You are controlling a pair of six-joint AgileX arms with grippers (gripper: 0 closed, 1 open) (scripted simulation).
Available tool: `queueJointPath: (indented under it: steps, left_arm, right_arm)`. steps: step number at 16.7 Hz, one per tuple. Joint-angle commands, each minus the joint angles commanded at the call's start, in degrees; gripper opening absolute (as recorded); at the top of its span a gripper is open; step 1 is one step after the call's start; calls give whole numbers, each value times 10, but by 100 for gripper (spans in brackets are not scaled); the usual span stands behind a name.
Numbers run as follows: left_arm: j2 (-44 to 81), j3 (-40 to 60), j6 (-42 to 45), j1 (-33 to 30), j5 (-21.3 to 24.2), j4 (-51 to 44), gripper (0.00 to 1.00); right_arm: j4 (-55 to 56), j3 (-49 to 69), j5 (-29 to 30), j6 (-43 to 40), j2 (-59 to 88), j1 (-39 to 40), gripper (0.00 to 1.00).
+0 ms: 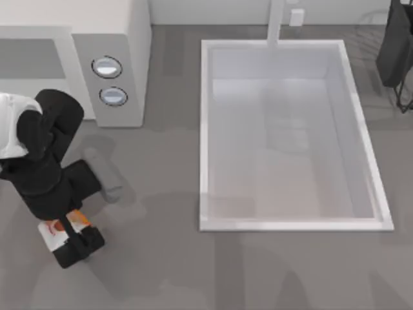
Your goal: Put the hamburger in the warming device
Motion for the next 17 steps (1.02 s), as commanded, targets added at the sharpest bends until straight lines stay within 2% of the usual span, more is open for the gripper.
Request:
queueJointPath:
  steps: [3,16,17]
  left_arm:
    - [0,0,0,0,0,0,100]
    - [0,0,0,0,0,0,2]
    - [0,0,0,0,0,0,0]
  right_arm:
    - [0,0,0,0,0,0,100]
    - [0,0,0,0,0,0,100]
    - [0,0,0,0,0,0,100]
